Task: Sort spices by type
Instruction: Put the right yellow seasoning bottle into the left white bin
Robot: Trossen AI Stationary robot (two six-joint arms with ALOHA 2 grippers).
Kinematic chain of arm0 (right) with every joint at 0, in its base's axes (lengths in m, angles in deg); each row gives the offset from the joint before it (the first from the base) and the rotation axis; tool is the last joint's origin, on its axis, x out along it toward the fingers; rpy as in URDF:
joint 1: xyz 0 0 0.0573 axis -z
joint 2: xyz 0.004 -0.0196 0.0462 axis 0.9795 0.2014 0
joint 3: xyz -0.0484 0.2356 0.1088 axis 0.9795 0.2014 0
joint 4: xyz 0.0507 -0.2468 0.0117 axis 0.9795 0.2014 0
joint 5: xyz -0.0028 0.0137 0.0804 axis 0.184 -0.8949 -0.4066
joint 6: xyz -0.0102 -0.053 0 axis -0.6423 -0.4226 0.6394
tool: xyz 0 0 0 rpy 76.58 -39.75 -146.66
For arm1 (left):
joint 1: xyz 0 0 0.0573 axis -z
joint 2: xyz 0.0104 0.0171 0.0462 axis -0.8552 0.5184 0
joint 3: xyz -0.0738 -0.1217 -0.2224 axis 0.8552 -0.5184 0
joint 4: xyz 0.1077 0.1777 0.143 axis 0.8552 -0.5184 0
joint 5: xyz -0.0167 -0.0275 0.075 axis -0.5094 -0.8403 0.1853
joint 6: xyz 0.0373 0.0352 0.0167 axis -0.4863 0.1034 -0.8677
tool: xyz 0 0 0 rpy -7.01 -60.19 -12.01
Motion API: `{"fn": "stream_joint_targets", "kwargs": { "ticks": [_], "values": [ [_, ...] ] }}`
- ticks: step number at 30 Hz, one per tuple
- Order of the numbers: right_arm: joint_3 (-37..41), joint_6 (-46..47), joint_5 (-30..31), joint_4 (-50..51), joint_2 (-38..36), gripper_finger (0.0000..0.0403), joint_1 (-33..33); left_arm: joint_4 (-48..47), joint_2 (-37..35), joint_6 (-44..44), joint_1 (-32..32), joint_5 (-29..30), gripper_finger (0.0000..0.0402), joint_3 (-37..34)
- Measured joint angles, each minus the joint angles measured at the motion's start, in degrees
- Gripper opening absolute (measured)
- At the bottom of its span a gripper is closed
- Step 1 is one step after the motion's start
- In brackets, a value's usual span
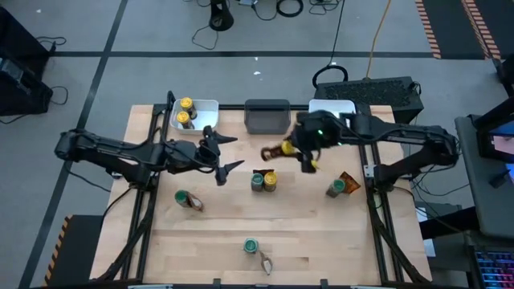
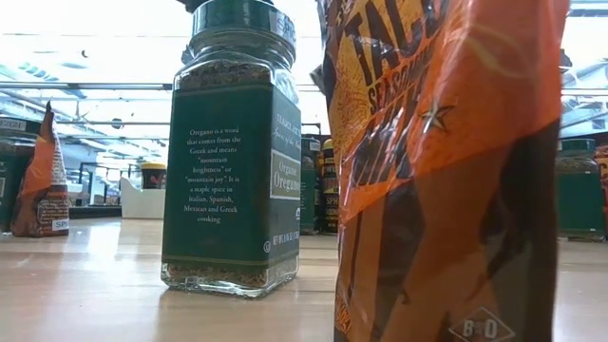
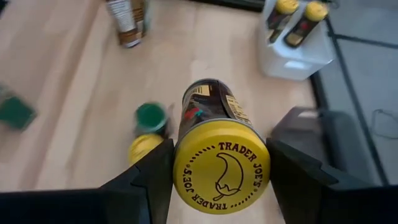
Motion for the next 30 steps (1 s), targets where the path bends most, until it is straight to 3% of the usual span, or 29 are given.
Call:
{"fn": "stream_joint_targets", "kwargs": {
  "ticks": [10, 20, 30],
  "values": [
    [-17.32, -6.84, -0.31, 1.48, 18.80, 0.0203, 5.61, -9.27, -0.90, 0.23, -1.36, 1.99, 0.0358, 0.02],
    [-35.19, -14.06, -0.30, 16.32, 36.74, 0.0203, 6.13, -17.97, -0.97, 5.92, -2.03, -0.17, 0.0358, 0.02],
    [-38.09, -18.05, 0.07, 20.52, 44.45, 0.0203, 6.35, -18.96, -0.97, 7.42, -2.12, -0.69, 0.0358, 0.02]
  ]
}}
